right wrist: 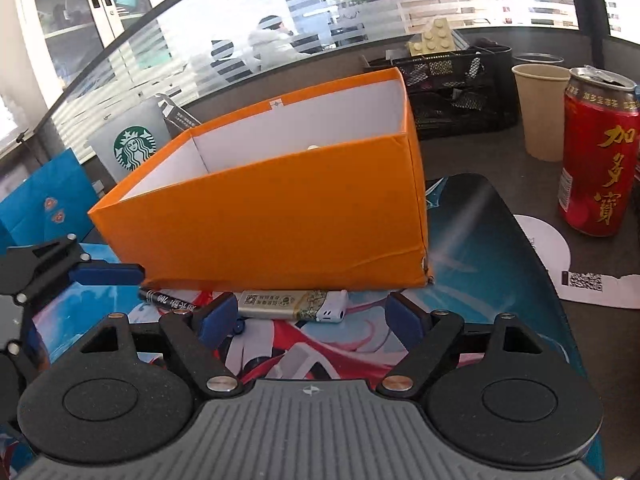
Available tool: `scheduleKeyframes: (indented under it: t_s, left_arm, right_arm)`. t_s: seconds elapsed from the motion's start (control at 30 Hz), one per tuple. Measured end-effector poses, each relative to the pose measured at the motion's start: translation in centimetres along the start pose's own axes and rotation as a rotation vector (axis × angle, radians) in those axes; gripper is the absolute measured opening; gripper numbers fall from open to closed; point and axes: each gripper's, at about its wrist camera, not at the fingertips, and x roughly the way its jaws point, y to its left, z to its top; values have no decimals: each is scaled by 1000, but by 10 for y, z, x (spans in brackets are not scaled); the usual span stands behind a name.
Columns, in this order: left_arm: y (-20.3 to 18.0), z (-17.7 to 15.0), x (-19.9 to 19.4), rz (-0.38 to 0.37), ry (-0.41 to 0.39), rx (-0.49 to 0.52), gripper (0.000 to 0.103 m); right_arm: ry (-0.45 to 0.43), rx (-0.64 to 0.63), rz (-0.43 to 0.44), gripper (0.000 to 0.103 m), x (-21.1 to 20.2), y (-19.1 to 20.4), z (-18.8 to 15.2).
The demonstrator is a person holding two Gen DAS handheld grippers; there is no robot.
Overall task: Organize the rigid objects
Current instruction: 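Move both tools back from the box toward the items on the mat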
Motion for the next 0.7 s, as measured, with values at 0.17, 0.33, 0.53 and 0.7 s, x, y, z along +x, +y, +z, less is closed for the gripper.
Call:
scheduleKeyframes:
  t_s: [0.17, 0.33, 0.53, 0.7]
  left_arm:
    - [4, -2, 19, 10, 45, -13, 99]
    - [8, -5, 20, -32, 39, -27, 101]
    - [20, -11, 29, -104, 42, -161, 103]
    - [23, -14, 29, -118, 46, -195, 103]
  right_arm:
    - [1, 12, 12, 81, 7, -3, 1]
    - [6, 28, 38, 81, 16, -3, 2]
    - [21, 15, 21, 86, 25, 6, 3]
    - [38, 23, 54, 86, 28, 10, 3]
